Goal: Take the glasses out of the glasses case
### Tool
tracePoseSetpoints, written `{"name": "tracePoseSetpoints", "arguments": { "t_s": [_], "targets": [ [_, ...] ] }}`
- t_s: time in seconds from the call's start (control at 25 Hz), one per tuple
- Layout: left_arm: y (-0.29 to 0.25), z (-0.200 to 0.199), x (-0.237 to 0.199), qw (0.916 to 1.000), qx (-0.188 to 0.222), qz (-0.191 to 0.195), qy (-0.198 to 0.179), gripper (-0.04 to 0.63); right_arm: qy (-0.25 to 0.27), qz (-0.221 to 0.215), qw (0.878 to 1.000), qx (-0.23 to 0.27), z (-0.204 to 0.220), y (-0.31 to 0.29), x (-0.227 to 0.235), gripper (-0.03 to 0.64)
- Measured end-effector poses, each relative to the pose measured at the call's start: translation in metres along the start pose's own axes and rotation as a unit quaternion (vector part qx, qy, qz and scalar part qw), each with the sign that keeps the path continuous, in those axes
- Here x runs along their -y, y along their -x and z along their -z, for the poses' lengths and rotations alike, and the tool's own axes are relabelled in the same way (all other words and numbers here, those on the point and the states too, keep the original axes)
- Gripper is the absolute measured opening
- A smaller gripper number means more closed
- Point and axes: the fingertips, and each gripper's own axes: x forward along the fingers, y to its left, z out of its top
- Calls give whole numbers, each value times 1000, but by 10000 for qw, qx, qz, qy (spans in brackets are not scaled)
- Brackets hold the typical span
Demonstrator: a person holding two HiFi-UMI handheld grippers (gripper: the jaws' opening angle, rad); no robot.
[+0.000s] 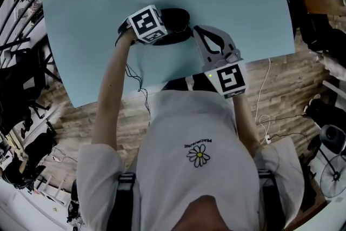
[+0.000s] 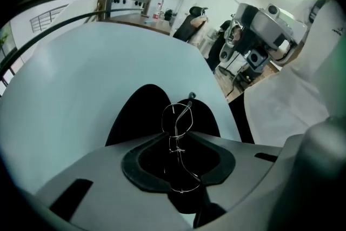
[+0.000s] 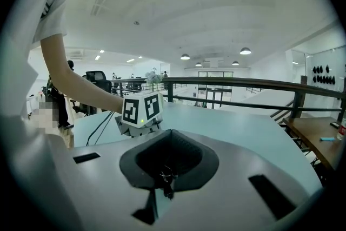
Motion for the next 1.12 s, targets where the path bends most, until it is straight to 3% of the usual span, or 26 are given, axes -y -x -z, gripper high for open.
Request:
{"name": "tracePoseSetpoints", "arguments": {
  "t_s": [0.32,0.68,1.12],
  "targets": [
    [8,-4,10,9983,-190,-319,-451,97,-210,161,9996,-53,4,9,5,9],
    [21,-10,10,9972,-210,-610,-391,95,-127,132,9998,73,-4,15,1,9],
    [66,-35,5,9867,-171,-1370,-856,92,114,184,9992,344,-23,22,9,9]
  ]
}}
